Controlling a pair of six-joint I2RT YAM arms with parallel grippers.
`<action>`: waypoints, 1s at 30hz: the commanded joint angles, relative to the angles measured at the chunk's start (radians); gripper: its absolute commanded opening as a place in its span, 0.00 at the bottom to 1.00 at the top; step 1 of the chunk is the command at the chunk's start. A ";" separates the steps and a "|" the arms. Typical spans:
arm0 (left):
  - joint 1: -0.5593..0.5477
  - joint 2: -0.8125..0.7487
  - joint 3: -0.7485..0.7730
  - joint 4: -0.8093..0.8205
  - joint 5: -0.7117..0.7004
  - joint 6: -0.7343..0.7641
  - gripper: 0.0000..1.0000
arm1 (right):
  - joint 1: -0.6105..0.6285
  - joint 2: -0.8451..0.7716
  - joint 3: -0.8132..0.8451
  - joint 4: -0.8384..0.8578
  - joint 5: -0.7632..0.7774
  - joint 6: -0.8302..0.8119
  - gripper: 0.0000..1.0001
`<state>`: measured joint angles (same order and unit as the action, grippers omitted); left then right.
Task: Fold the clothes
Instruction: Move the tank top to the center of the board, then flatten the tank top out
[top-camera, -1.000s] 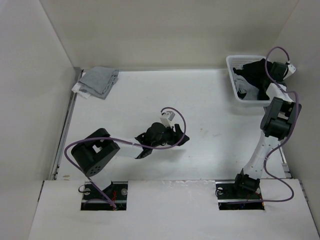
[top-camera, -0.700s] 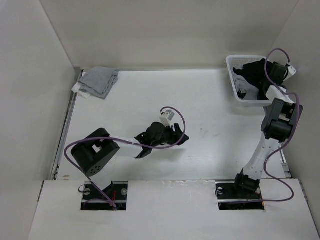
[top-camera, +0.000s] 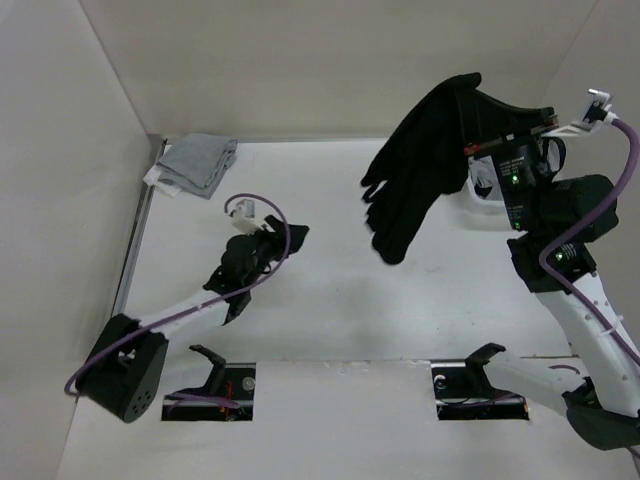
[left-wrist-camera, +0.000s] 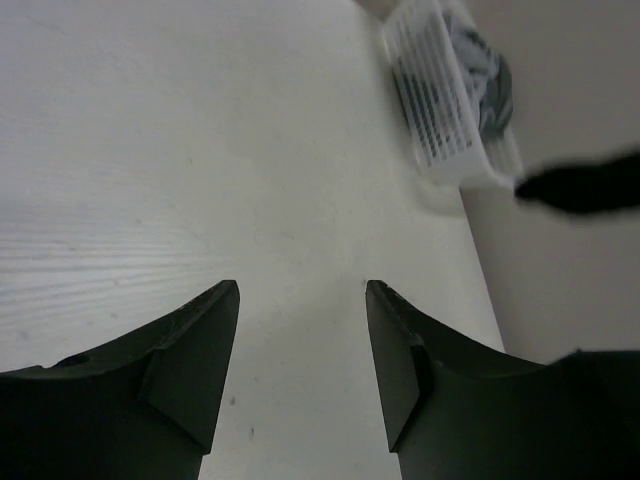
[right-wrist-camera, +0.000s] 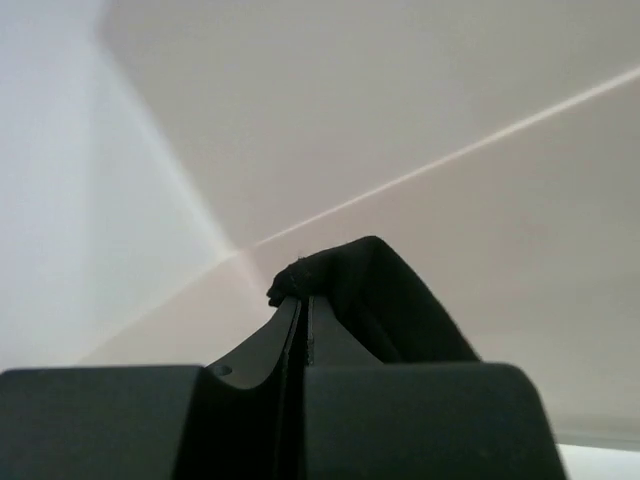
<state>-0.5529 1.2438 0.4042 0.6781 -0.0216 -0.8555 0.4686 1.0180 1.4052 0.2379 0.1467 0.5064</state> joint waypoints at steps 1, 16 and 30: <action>0.134 -0.186 -0.074 -0.089 -0.046 -0.068 0.52 | 0.112 -0.001 -0.091 0.034 -0.007 -0.005 0.02; 0.194 -0.308 -0.107 -0.380 -0.083 0.087 0.50 | -0.091 0.426 -0.534 0.163 -0.086 0.226 0.50; -0.195 -0.188 -0.041 -0.496 -0.304 0.197 0.51 | 0.536 0.100 -0.916 -0.170 0.045 0.354 0.28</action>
<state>-0.7532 1.0824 0.3470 0.1429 -0.2272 -0.6838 0.8986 1.1133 0.4946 0.1287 0.1493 0.7761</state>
